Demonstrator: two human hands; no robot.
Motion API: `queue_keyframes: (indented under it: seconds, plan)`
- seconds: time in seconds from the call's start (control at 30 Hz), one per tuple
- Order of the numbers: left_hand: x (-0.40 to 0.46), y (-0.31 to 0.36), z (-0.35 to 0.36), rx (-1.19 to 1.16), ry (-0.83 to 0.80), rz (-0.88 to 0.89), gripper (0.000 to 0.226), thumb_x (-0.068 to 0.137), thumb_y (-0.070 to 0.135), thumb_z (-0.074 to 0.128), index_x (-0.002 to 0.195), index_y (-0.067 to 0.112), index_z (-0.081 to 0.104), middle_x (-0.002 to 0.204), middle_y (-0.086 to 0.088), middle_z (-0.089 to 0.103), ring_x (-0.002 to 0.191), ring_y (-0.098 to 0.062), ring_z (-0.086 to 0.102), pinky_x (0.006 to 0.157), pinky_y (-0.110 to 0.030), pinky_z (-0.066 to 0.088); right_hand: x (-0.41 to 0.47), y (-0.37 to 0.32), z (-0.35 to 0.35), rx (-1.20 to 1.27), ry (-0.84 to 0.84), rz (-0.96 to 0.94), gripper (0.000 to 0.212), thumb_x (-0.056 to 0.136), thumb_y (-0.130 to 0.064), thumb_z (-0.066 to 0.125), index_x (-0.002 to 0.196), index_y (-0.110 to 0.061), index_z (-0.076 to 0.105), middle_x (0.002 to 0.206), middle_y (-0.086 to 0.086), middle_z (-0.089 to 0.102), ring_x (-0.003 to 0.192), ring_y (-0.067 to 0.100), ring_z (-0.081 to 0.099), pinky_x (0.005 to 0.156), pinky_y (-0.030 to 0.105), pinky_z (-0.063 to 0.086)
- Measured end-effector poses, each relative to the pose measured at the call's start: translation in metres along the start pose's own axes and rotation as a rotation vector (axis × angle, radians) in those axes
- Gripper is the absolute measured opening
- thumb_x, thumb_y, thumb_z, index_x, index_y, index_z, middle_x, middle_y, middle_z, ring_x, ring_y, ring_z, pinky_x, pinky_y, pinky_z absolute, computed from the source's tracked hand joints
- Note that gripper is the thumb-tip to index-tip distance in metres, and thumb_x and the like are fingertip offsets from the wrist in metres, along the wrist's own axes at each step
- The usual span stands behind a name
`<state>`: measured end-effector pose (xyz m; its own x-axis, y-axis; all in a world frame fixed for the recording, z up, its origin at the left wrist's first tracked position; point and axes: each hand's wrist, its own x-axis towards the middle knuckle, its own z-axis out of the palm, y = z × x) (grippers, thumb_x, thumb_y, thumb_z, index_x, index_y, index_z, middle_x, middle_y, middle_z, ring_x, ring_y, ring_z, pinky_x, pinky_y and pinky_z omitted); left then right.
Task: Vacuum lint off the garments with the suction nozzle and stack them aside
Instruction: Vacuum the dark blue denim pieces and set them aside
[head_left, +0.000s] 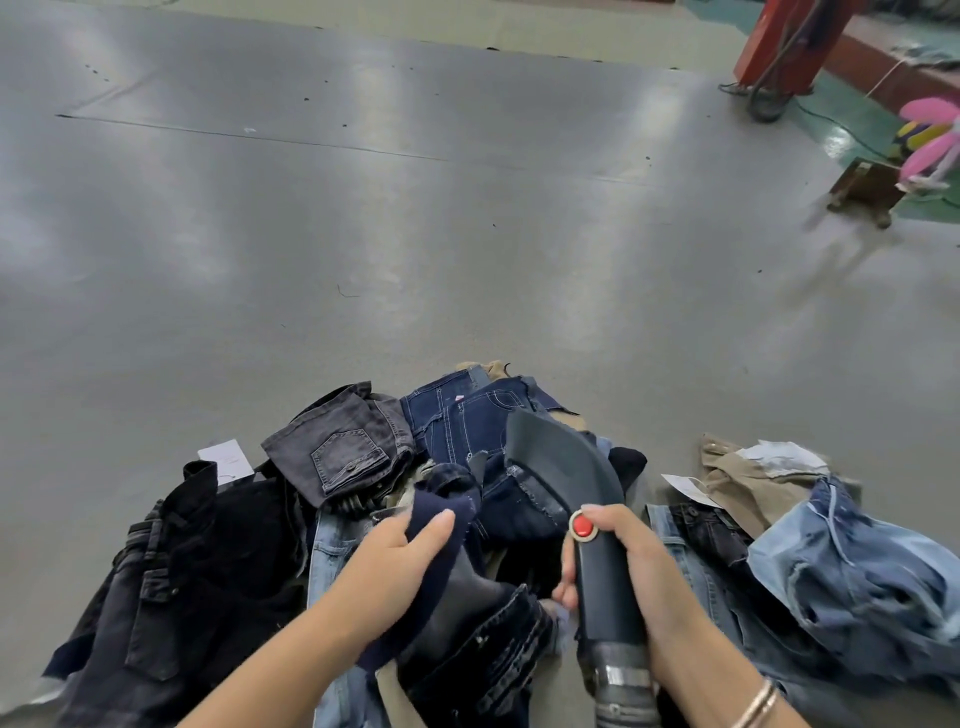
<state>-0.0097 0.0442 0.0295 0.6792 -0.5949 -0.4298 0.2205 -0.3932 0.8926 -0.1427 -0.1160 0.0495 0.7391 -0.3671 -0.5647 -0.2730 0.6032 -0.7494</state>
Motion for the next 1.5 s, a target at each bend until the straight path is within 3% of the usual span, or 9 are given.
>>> queue_keyframes:
  seconds: [0.27, 0.37, 0.47, 0.6, 0.93, 1.07, 1.23, 1.37, 1.5]
  plan:
    - [-0.015, 0.036, -0.011, 0.285, -0.576, 0.189, 0.015, 0.08, 0.019, 0.056, 0.072, 0.021, 0.068, 0.067, 0.014, 0.057, 0.063, -0.002, 0.05, 0.063, -0.019, 0.039, -0.008, -0.006, -0.001, -0.182, -0.108, -0.346, 0.04, 0.06, -0.039, 0.063, 0.067, 0.0, 0.06, 0.084, 0.038, 0.058, 0.072, 0.024, 0.063, 0.061, 0.025, 0.049]
    - [-0.019, 0.05, -0.009, 0.387, -0.639, 0.168, 0.017, 0.073, 0.015, 0.058, 0.068, 0.03, 0.065, 0.053, 0.026, 0.055, 0.053, 0.009, 0.049, 0.053, -0.007, 0.035, -0.008, -0.001, 0.004, -0.162, -0.28, -0.338, 0.034, 0.066, -0.032, 0.063, 0.082, -0.002, 0.068, 0.074, 0.035, 0.056, 0.073, 0.026, 0.061, 0.065, 0.028, 0.05]
    - [-0.019, 0.055, -0.006, 0.424, -0.69, 0.144, 0.024, 0.07, 0.011, 0.056, 0.09, -0.002, 0.057, 0.049, 0.027, 0.051, 0.047, 0.008, 0.046, 0.045, -0.005, 0.03, -0.003, 0.011, 0.009, -0.11, -0.348, -0.232, 0.05, 0.064, -0.027, 0.068, 0.111, -0.012, 0.068, 0.1, 0.023, 0.069, 0.096, 0.032, 0.065, 0.083, 0.04, 0.051]
    - [-0.011, 0.06, -0.015, 0.376, -0.687, 0.162, 0.03, 0.06, 0.014, 0.05, 0.076, -0.006, 0.065, 0.047, 0.01, 0.046, 0.044, -0.009, 0.04, 0.043, -0.019, 0.029, 0.002, 0.017, 0.016, -0.127, -0.279, -0.159, 0.041, 0.06, -0.03, 0.069, 0.099, -0.016, 0.072, 0.08, 0.009, 0.069, 0.072, 0.021, 0.066, 0.063, 0.029, 0.052]
    - [0.024, 0.03, -0.024, 1.032, 0.201, 0.45, 0.006, 0.086, 0.032, 0.062, 0.086, 0.033, 0.056, 0.093, 0.017, 0.054, 0.098, -0.011, 0.048, 0.084, -0.031, 0.036, -0.008, -0.007, 0.014, -0.142, -0.038, -0.334, 0.054, 0.06, -0.041, 0.062, 0.064, 0.01, 0.047, 0.057, 0.015, 0.047, 0.054, 0.025, 0.046, 0.053, 0.029, 0.039]
    - [0.0, 0.018, 0.0, 0.673, 0.283, 0.585, 0.014, 0.085, 0.029, 0.064, 0.078, 0.029, 0.052, 0.075, 0.014, 0.054, 0.072, -0.002, 0.047, 0.066, -0.026, 0.039, -0.011, -0.005, 0.02, -0.116, 0.035, -0.383, 0.064, 0.061, -0.042, 0.063, 0.077, 0.016, 0.042, 0.062, 0.022, 0.051, 0.065, 0.031, 0.044, 0.068, 0.038, 0.034]
    - [-0.025, 0.009, 0.025, 0.181, -0.333, -0.373, 0.089, 0.051, 0.098, 0.038, 0.085, 0.023, 0.071, 0.077, 0.002, 0.074, 0.069, -0.012, 0.069, 0.059, -0.023, 0.051, -0.016, -0.011, 0.025, -0.119, 0.102, -0.447, 0.058, 0.059, -0.043, 0.06, 0.073, 0.012, 0.047, 0.059, 0.015, 0.053, 0.057, 0.024, 0.046, 0.056, 0.03, 0.036]
    - [-0.012, 0.009, 0.049, -0.598, -0.297, -0.488, 0.071, 0.062, 0.065, 0.06, 0.11, 0.014, 0.069, 0.114, -0.011, 0.069, 0.105, -0.026, 0.065, 0.091, -0.041, 0.052, -0.021, -0.011, 0.033, -0.103, 0.063, -0.477, 0.058, 0.06, -0.04, 0.062, 0.081, 0.013, 0.05, 0.061, 0.026, 0.053, 0.058, 0.027, 0.051, 0.055, 0.029, 0.04]
    - [-0.009, 0.018, 0.061, -0.798, -0.276, -0.352, 0.036, 0.059, 0.044, 0.07, 0.082, 0.017, 0.077, 0.098, -0.007, 0.073, 0.093, -0.02, 0.068, 0.092, -0.037, 0.05, -0.025, -0.006, 0.038, -0.049, -0.003, -0.459, 0.057, 0.062, -0.037, 0.064, 0.091, 0.01, 0.051, 0.063, 0.034, 0.051, 0.058, 0.032, 0.052, 0.052, 0.028, 0.045]
